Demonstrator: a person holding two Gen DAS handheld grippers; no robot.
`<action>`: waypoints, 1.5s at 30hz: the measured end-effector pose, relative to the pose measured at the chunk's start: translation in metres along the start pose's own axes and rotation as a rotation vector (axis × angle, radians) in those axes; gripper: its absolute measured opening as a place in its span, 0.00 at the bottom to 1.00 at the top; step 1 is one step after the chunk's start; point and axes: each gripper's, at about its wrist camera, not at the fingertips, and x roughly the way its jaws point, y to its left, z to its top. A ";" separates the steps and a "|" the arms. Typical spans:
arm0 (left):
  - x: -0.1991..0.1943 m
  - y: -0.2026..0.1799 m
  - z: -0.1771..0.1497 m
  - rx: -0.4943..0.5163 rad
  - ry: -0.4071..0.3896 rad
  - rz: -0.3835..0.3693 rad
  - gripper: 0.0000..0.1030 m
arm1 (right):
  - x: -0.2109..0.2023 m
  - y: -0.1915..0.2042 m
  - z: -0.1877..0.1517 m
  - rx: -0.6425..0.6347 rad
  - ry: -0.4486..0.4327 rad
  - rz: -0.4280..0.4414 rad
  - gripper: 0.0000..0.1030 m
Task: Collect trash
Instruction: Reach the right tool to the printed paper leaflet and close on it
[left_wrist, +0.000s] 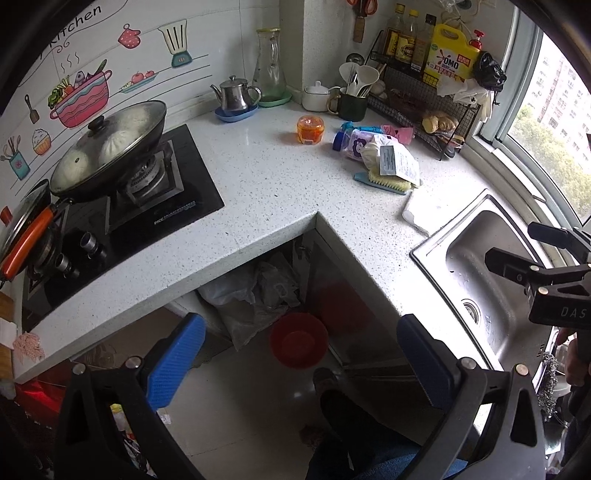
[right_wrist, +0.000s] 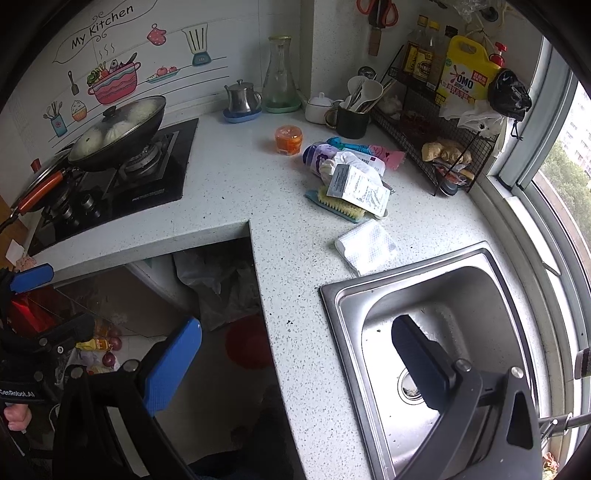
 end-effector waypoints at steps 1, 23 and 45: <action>0.005 0.002 0.006 -0.011 0.010 -0.019 1.00 | 0.005 -0.004 0.005 0.007 -0.003 0.004 1.00; 0.134 -0.017 0.132 -0.013 0.159 0.016 1.00 | 0.181 -0.086 0.135 -0.101 0.109 0.011 0.96; 0.174 -0.028 0.142 0.003 0.226 -0.017 1.00 | 0.232 -0.127 0.141 0.217 0.243 0.040 0.03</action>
